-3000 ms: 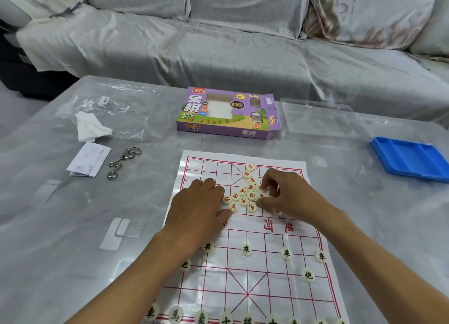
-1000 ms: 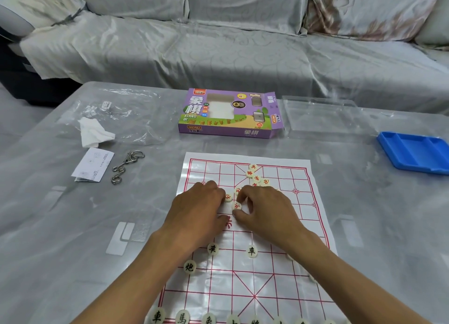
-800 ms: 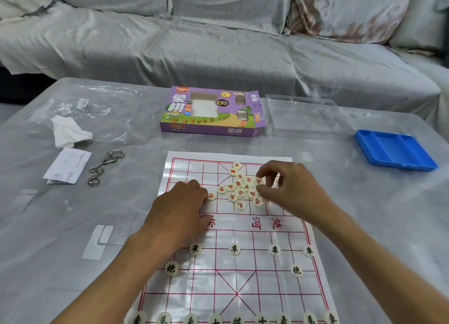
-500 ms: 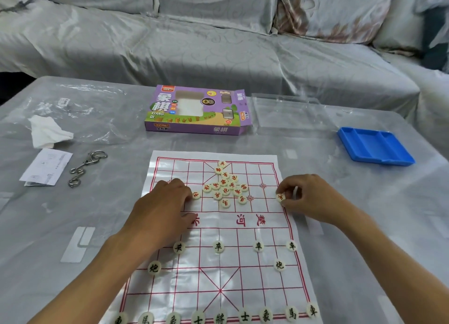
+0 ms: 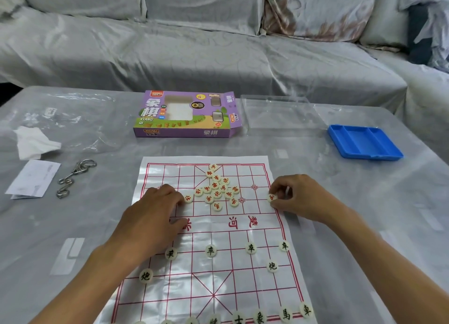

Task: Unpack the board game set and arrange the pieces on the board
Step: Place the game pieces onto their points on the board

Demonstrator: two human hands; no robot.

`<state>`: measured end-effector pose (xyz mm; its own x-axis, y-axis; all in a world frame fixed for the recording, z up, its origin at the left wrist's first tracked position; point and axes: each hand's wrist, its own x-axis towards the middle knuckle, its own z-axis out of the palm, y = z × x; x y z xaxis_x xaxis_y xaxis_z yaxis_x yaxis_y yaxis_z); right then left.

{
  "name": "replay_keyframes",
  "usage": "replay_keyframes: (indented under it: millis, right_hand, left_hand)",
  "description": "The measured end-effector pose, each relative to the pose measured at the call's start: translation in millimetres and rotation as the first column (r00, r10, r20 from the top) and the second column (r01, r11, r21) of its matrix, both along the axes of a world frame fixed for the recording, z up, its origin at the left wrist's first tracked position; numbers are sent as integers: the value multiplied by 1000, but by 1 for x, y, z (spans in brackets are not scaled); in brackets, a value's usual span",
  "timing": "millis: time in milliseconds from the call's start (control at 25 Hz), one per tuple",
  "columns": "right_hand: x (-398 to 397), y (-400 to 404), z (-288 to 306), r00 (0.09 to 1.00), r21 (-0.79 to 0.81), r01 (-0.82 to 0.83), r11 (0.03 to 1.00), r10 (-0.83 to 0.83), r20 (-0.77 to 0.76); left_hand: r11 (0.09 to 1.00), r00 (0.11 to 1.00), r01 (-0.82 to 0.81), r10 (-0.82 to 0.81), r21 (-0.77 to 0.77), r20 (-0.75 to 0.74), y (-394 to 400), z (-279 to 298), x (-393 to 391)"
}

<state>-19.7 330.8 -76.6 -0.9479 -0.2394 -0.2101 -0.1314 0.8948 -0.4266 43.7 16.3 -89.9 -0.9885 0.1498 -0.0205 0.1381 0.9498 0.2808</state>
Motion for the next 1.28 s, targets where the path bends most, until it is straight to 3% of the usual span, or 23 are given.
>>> replay_keyframes:
  millis: [120,320,440,640,760,880,1120,1280]
  right_hand:
    - [0,3,4,997,14,-17,1000,16,70]
    - [-2,9,4,985,268,-117,956,77,154]
    - [-4,7,5,983,311,-135,941,86,164]
    - [0,3,10,987,258,-92,962,54,152]
    - [6,-17,17,996,147,-63,987,70,-45]
    - [14,-47,20,971,91,-155,984,169,-168]
    - [20,-77,1,953,108,-250,962,265,-150]
    - [18,-81,-2,960,90,-228,969,240,-148]
  left_hand:
    - [1000,1000,1,-1,-12,-4,1,0,0]
    - [1000,1000,5,-5,4,24,-3,1,3]
    - [1000,1000,3,-3,22,13,-5,2,4]
    - [1000,1000,20,-20,23,3,-5,2,4]
    - [999,1000,-5,4,37,15,-4,4,3]
    - [998,998,-46,45,50,34,-1,4,3]
    - [999,997,18,-22,46,80,-8,4,-7]
    - [988,998,-1,10,152,-63,-14,-1,-27]
